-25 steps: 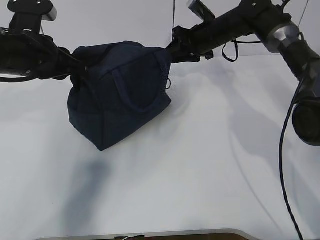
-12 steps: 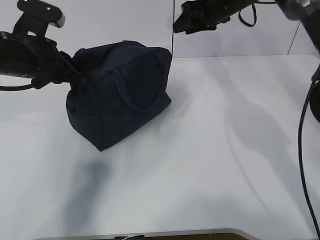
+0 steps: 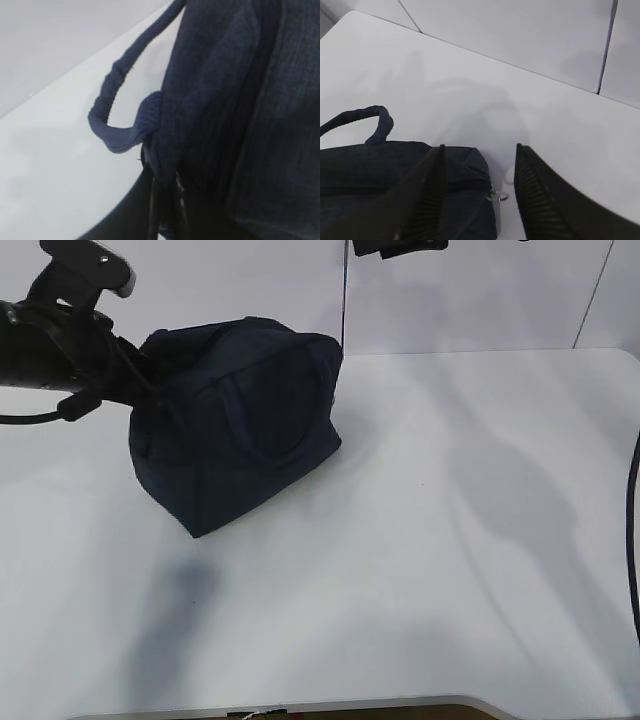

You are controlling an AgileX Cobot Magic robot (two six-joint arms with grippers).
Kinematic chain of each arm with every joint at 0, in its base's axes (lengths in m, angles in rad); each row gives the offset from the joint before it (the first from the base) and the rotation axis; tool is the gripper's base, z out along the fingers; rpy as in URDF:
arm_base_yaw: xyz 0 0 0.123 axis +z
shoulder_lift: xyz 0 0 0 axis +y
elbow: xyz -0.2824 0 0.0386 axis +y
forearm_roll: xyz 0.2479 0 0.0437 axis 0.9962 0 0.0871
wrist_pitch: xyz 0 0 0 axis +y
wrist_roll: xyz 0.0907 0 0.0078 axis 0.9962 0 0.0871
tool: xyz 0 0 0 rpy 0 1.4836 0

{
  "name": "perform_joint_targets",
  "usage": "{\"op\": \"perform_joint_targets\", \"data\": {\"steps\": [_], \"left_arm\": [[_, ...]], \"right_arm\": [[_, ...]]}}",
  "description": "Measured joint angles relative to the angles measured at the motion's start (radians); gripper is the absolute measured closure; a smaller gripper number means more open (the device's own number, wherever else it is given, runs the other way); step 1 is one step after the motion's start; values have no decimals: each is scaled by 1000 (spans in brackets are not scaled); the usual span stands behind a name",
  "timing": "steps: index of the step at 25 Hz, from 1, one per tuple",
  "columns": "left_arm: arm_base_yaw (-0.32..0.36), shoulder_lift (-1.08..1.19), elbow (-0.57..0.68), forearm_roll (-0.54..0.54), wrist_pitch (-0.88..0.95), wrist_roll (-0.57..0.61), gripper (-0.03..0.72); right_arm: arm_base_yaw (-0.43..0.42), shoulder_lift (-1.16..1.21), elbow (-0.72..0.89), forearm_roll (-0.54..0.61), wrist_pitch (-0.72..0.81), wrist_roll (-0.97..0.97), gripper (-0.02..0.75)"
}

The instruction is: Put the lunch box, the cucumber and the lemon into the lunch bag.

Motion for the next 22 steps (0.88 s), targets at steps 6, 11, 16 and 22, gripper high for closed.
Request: {"op": "perform_joint_targets", "data": {"steps": [6, 11, 16, 22], "left_arm": [[4, 10, 0, 4, -101, 0, 701], [13, 69, 0, 4, -219, 0, 701], [13, 113, 0, 4, -292, 0, 699], [13, 116, 0, 4, -297, 0, 598]], "right_arm": [[1, -51, 0, 2, 4, 2, 367], [1, -110, 0, 4, 4, 2, 367], [1, -121, 0, 5, 5, 2, 367], [1, -121, 0, 5, 6, 2, 367]]}}
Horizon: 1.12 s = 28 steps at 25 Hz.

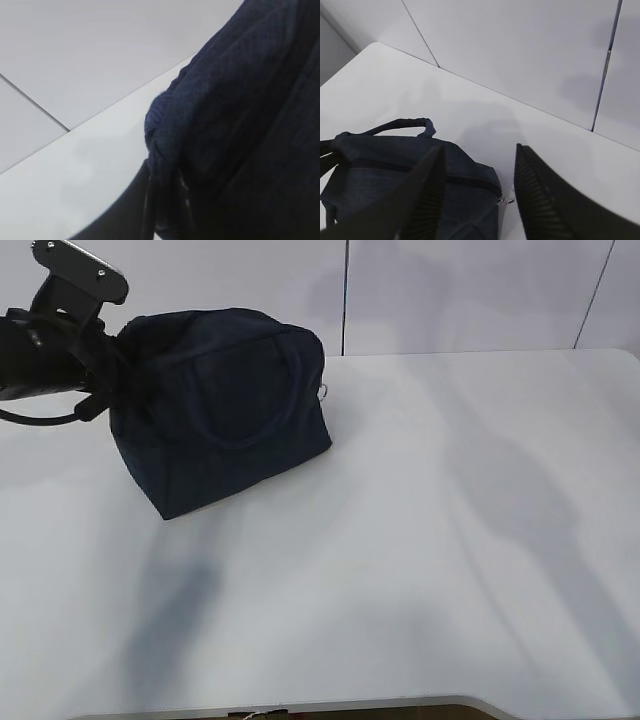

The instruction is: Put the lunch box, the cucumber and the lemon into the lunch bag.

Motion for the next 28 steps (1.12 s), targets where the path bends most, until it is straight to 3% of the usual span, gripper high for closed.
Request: {"op": "perform_joint_targets", "data": {"steps": [2, 5, 8, 14, 28], "left_arm": [[0, 0, -2, 0, 12, 0, 503], [4, 0, -4, -2, 37, 0, 299], [6, -25, -4, -10, 87, 0, 192], [6, -166, -4, -12, 263, 0, 156], [11, -396, -4, -31, 740, 0, 171]], "right_arm": [[0, 0, 0, 0, 0, 0, 367], [0, 0, 0, 0, 2, 0, 367], [0, 0, 0, 0, 2, 0, 367], [0, 0, 0, 4, 2, 0, 367], [0, -2, 0, -66, 2, -26, 367]]}}
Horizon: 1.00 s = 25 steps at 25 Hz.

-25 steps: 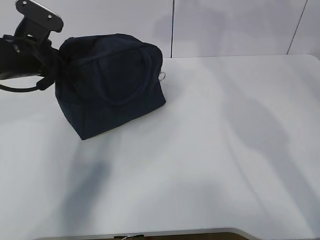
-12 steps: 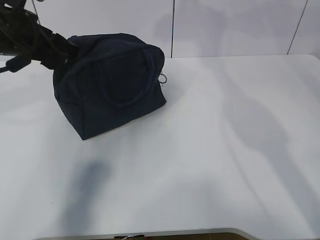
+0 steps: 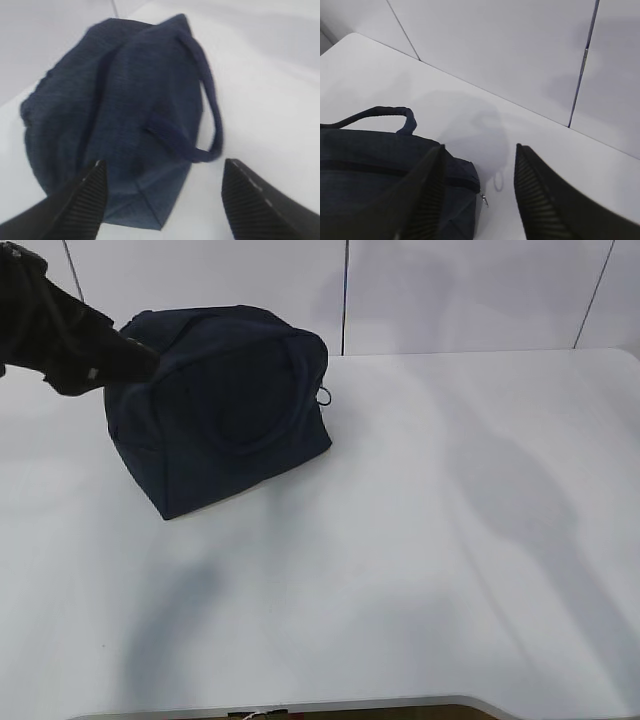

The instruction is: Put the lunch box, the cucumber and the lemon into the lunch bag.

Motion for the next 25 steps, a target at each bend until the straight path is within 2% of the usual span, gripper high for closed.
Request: {"op": "perform_joint_targets", "data": {"steps": [7, 9, 11, 13, 15, 18, 21, 25], "left_arm": [[0, -74, -41, 209, 176, 0, 181], [0, -76, -67, 313, 217, 0, 185], [0, -79, -79, 423, 258, 0, 195], [0, -79, -80, 533, 288, 0, 200], [0, -79, -80, 609, 295, 0, 202], [0, -83, -80, 697, 306, -9, 203], [0, -104, -80, 769, 306, -89, 203], [0, -167, -80, 790, 314, -224, 204]], "right_arm": [[0, 0, 0, -45, 0, -33, 368], [0, -10, 20, -37, 0, -36, 368], [0, -38, 79, -45, 0, -59, 368], [6, -74, 159, -100, 0, -79, 368], [11, -114, 244, -160, 0, -85, 367], [12, -187, 343, -189, 0, -90, 367], [12, -268, 425, -197, 0, -90, 367], [12, -394, 561, -214, 0, -90, 368]]}}
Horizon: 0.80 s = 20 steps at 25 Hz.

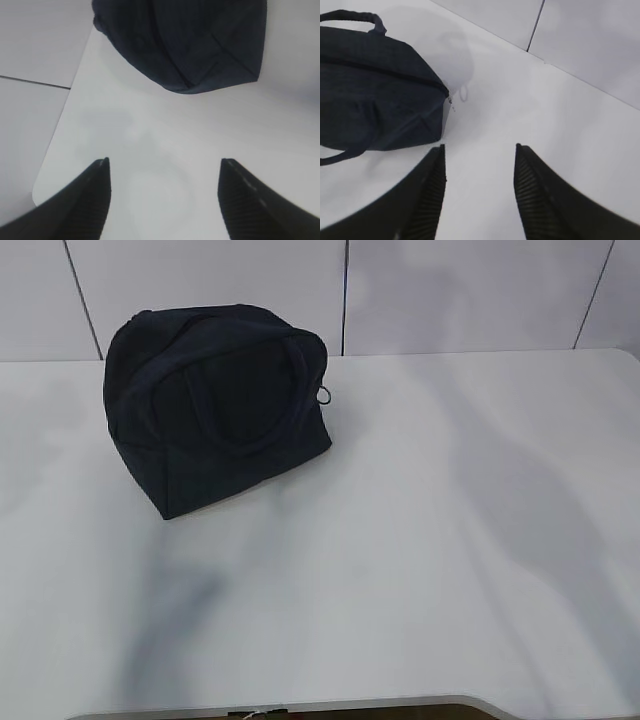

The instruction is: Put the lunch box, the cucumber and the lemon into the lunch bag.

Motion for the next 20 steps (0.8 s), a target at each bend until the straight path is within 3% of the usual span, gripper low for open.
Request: {"op": "perform_joint_targets", "data": {"steps": [6, 12, 20], "left_arm": [[0, -131, 0, -27, 61, -233, 204], [0, -225, 0, -150, 161, -329, 204], [0, -453, 120, -163, 195, -431, 204]], "right_arm": [[0, -200, 213, -49, 0, 0, 368], [0, -371, 371, -56, 0, -2, 368], [0, -639, 658, -56, 0, -2, 368]]}}
